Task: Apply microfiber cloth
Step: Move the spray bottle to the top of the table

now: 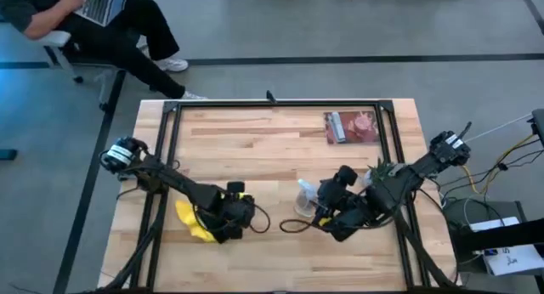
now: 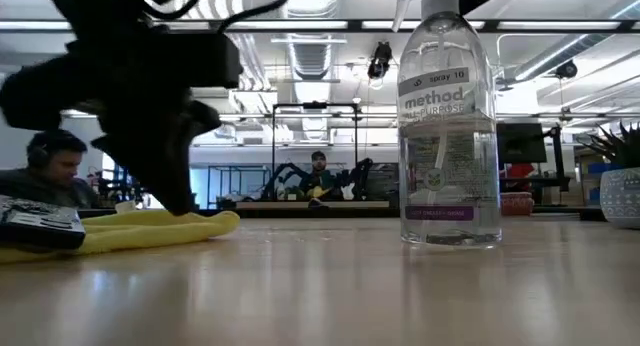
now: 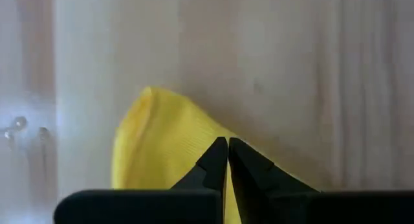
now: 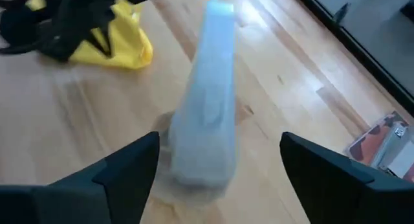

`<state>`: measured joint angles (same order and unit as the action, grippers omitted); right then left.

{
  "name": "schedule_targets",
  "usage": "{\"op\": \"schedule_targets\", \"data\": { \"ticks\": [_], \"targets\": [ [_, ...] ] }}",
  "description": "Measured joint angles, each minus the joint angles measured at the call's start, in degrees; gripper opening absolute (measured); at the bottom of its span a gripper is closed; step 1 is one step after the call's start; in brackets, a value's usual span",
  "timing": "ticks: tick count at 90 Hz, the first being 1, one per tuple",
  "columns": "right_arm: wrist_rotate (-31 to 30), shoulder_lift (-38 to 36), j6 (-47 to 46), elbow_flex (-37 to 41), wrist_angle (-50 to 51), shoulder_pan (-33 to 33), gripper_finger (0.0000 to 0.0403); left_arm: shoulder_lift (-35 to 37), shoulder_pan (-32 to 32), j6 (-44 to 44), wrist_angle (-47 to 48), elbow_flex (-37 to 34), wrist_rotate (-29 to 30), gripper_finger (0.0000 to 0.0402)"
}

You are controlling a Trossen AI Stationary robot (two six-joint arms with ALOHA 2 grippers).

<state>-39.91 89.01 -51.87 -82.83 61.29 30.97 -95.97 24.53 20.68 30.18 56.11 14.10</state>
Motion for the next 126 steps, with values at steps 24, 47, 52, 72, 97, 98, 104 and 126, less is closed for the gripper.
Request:
{"op": "schedule_targets", "data": {
  "ticks": [24, 47, 52, 72, 97, 98, 104, 126],
  "targets": [
    [2.3, 0.0, 7.3, 0.0, -6.4, -1.7, 0.0202, 0.1, 1.9, 2.8, -6.9, -4.8, 3.5, 0.0],
    [2.0, 0.0, 10.1, 0.0, -7.1, -1.9, 0.0075, -0.5, 1.7, 2.2, -27.0, -15.0, 5.0, 0.0],
    [2.0, -0.1, 11.3, 0.0, -7.1, -1.9, 0.0075, -0.9, 1.7, 0.8, -31.3, -16.9, 5.0, 0.0],
    [3.0, -3.0, 12.3, -0.1, -2.3, -2.0, 0.0075, -3.7, 1.3, -3.8, -43.9, -19.9, 5.5, 0.0],
    [2.1, -7.0, 0.8, -0.3, 10.8, 0.0, 0.0075, -13.8, -0.9, -12.1, -62.3, -17.2, 6.0, 0.0],
    [1.8, -7.2, 0.2, -0.3, 11.2, 0.2, 0.0075, -14.2, -1.0, -12.3, -62.3, -16.8, 6.0, 0.0],
    [-0.9, -8.1, -3.6, -0.3, 14.0, 1.3, 0.0075, -16.6, -1.8, -13.4, -62.2, -14.2, 5.9, 0.0],
    [-5.3, -11.3, -9.3, 1.0, 17.7, -0.3, 0.0075, -21.7, -4.8, -17.4, -62.1, -4.8, 1.1, 0.0]
  ]
}}
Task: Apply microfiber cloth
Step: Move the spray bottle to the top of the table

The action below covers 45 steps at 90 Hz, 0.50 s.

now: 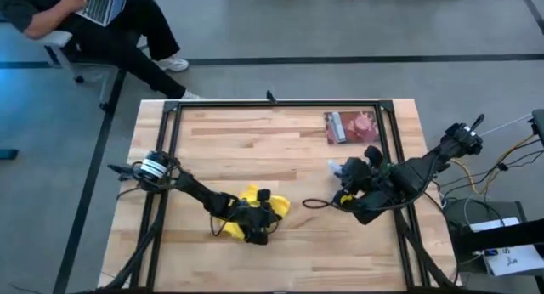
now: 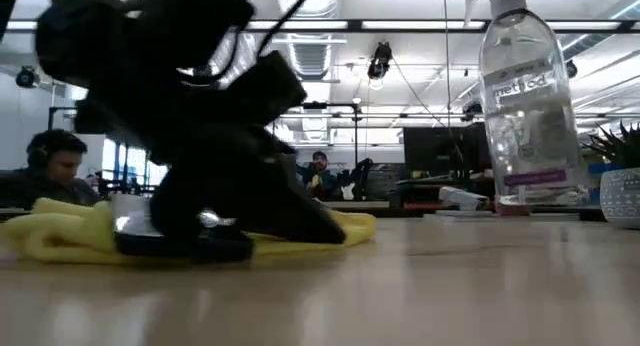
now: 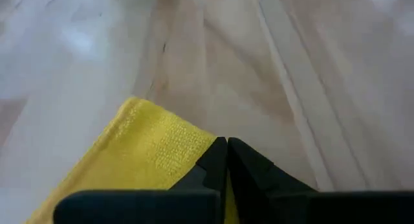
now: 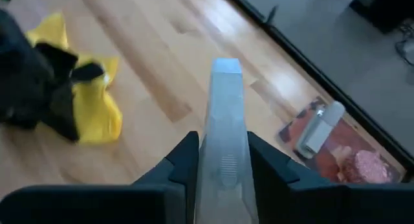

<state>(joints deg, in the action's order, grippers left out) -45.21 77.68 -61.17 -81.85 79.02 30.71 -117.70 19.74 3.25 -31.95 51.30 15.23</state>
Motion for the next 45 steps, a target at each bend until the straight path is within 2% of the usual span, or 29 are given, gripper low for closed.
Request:
{"op": "schedule_targets", "data": {
  "ticks": [14, 35, 45],
  "targets": [
    [0.7, -1.4, 1.1, 2.4, -1.8, -4.5, 0.0075, 0.1, -2.2, -1.9, 2.5, 3.1, -2.3, 0.0],
    [6.2, -1.7, 10.7, 5.3, -11.9, -11.8, 0.0075, -0.5, -8.8, -6.0, 3.5, 6.1, -2.6, 0.0],
    [6.7, -1.5, 15.7, 5.6, -16.0, -14.4, 0.0075, 0.2, -11.3, -6.4, 3.5, 7.0, -2.6, 0.0]
  ]
}}
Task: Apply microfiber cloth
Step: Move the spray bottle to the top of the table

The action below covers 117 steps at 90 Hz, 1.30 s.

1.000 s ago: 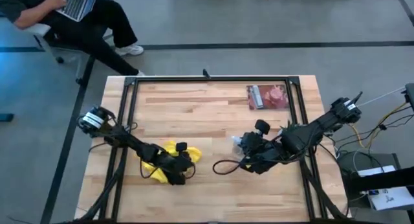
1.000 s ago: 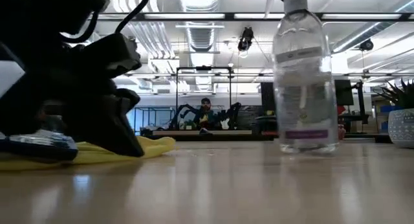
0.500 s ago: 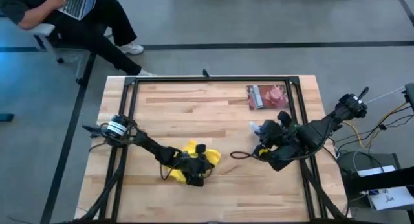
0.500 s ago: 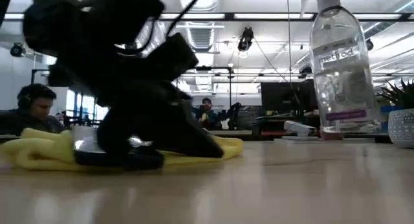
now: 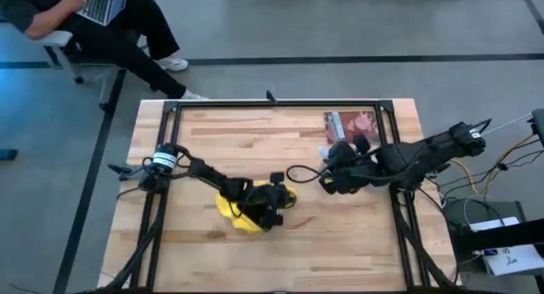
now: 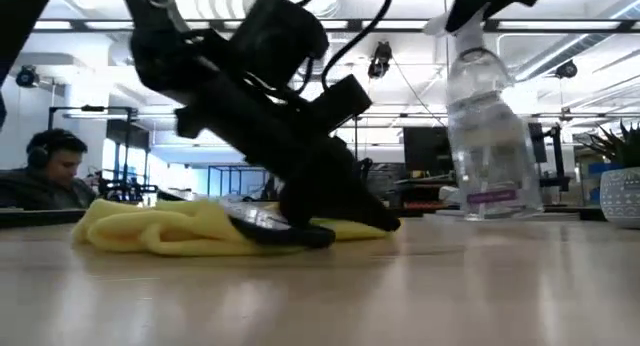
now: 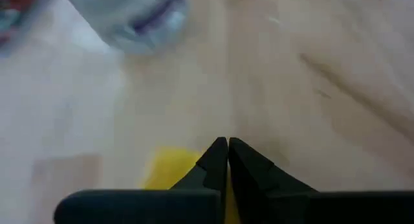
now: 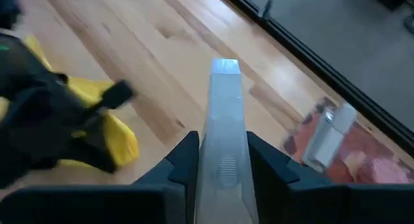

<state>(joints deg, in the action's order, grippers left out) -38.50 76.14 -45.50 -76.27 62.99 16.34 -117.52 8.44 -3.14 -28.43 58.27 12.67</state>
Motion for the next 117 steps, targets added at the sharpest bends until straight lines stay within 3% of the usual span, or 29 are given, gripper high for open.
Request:
{"op": "schedule_targets", "data": {
  "ticks": [16, 47, 84, 101, 117],
  "targets": [
    [-0.9, -0.2, 2.8, 0.2, 0.1, -3.3, 0.0075, 4.4, -1.1, -2.1, 2.1, -0.1, -0.1, 0.0],
    [2.6, 0.4, 3.3, 2.2, -3.3, -9.1, 0.0075, 21.9, -0.4, 1.0, 26.0, -3.9, 0.0, 0.0],
    [9.1, 1.0, 15.7, 2.5, -13.0, -18.3, 0.0075, 39.5, 1.7, 8.4, 9.2, -27.7, 0.4, 0.0],
    [12.3, 0.7, 18.6, 2.6, -15.9, -21.8, 0.0075, 43.5, 6.7, 10.8, 5.2, -33.7, 0.6, 0.0],
    [14.4, 0.7, 18.9, 2.6, -15.6, -23.6, 0.0075, 43.1, 11.8, 11.4, 1.1, -36.7, 5.2, 0.0]
  ]
}}
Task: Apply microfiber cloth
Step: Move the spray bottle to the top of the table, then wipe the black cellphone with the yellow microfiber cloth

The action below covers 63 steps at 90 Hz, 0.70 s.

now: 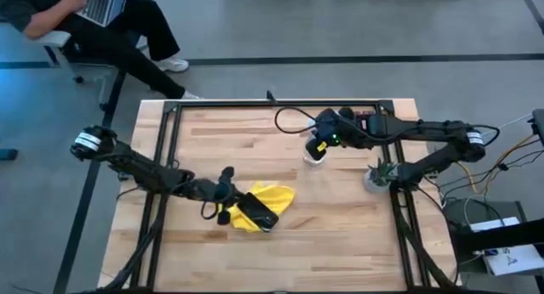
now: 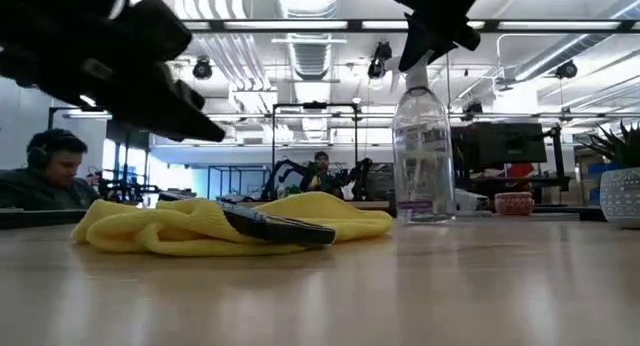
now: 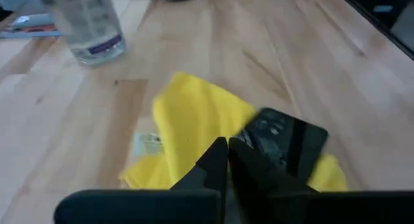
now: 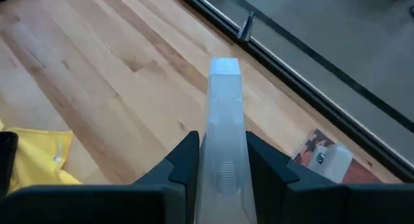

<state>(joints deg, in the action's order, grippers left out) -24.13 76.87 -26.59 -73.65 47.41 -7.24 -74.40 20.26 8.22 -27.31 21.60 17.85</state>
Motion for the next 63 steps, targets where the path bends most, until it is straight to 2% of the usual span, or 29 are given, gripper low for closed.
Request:
{"op": "schedule_targets", "data": {
  "ticks": [7, 22, 33, 46, 63],
  "targets": [
    [0.5, 0.2, 0.1, 0.0, -0.1, -0.4, 0.0085, -0.5, 1.0, 0.7, -0.8, -0.6, 1.8, 0.0],
    [0.4, 0.1, 1.9, -0.9, 0.0, -0.4, 0.0177, -0.8, 1.4, 2.6, -1.4, -0.8, 2.3, 0.0],
    [0.4, 0.0, 4.6, -2.7, 0.8, -0.4, 0.0218, -0.8, 1.4, 3.0, -1.4, -1.2, 2.3, 0.0],
    [0.5, -0.4, 7.1, -6.3, 3.8, -0.4, 0.0239, -0.8, 1.6, 4.6, -1.4, -2.6, 2.3, 0.0],
    [0.6, -0.5, 6.7, -13.3, 11.5, 0.6, 0.0242, -0.8, 1.9, 8.6, -0.8, -4.5, 2.2, 0.0]
  ]
}}
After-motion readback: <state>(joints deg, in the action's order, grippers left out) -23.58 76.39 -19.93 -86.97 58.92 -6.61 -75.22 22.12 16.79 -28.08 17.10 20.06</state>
